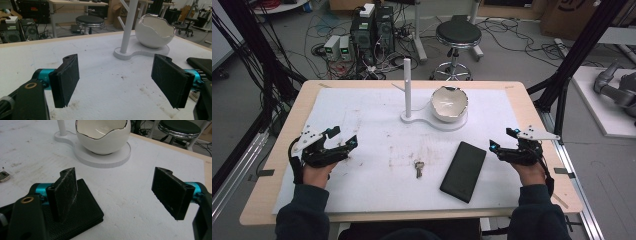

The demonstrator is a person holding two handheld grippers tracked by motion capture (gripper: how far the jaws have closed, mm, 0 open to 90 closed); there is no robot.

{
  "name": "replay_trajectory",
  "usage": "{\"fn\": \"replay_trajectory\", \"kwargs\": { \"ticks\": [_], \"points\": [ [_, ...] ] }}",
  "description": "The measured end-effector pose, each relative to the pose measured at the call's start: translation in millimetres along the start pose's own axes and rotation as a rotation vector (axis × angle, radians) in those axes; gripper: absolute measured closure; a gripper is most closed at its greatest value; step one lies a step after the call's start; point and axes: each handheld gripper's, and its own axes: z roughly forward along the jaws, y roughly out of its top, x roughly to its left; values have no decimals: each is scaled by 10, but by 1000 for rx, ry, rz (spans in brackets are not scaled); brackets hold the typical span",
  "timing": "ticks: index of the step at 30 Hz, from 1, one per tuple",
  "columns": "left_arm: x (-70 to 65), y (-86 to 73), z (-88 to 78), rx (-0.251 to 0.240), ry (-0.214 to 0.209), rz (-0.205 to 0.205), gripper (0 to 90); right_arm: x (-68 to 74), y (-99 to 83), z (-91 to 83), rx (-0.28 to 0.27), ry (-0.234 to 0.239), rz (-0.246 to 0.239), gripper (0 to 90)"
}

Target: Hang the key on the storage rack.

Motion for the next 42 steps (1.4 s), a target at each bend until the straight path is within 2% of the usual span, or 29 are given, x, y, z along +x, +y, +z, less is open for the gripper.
{"fn": "replay_trajectory", "kwargs": {
  "ticks": [3,12,19,21,22,24,25,26,27,29,30,31,32,33,34,35,36,38,39,40,41,42],
  "points": [
    [-9,-1,0,3,0,-2,230,9,-6,-2,-2,1,-2,207],
    [-76,-27,120,29,-34,2,271,-37,-70,-33,0,3,20,208],
    [-147,-9,147,33,-82,12,317,-35,-70,-66,-3,-10,11,209],
    [-224,-5,138,24,-108,8,339,-4,-62,-72,-5,-9,4,210],
    [-224,-5,138,24,-108,8,347,-4,-62,-72,-5,-9,4,210],
    [-315,-14,162,32,-146,14,349,25,-40,-71,-11,-6,3,210],
    [-315,-14,162,32,-146,14,349,29,-33,-67,-13,-8,0,210],
    [-345,-21,182,43,-164,18,349,29,-33,-67,-13,-8,0,210],
    [-404,-36,234,68,-205,20,349,40,-20,-63,-14,-10,4,210],
    [-437,-42,258,80,-220,27,356,38,-20,-59,-15,-11,5,210],
    [-495,-50,311,94,-260,32,387,33,-21,-57,-15,-13,7,210],
    [-521,-54,342,103,-281,32,423,28,-22,-55,-16,-13,7,210],
    [-521,-54,342,103,-281,32,457,28,-22,-55,-16,-13,7,210],
    [-549,-59,389,116,-304,37,483,12,-32,-45,-10,-14,7,210],
    [-598,-74,473,139,-353,30,504,7,-37,-40,-8,-15,8,210],
    [-634,-83,517,153,-374,28,525,5,-42,-33,-6,-13,8,210],
    [-634,-83,517,153,-374,28,536,5,-42,-33,-6,-13,8,210],
    [-718,-107,619,187,-416,36,547,4,-45,-29,-4,-14,6,210],
    [-796,-129,714,221,-437,48,574,8,-40,-26,-4,-14,1,210],
    [-796,-129,714,221,-437,48,578,9,-37,-26,-5,-14,-1,210],
    [-891,-156,838,258,-458,67,595,16,-34,-26,-3,-11,-1,210],
    [-891,-156,838,258,-458,67,614,24,-30,-25,-5,-12,-5,210]
  ]
}}
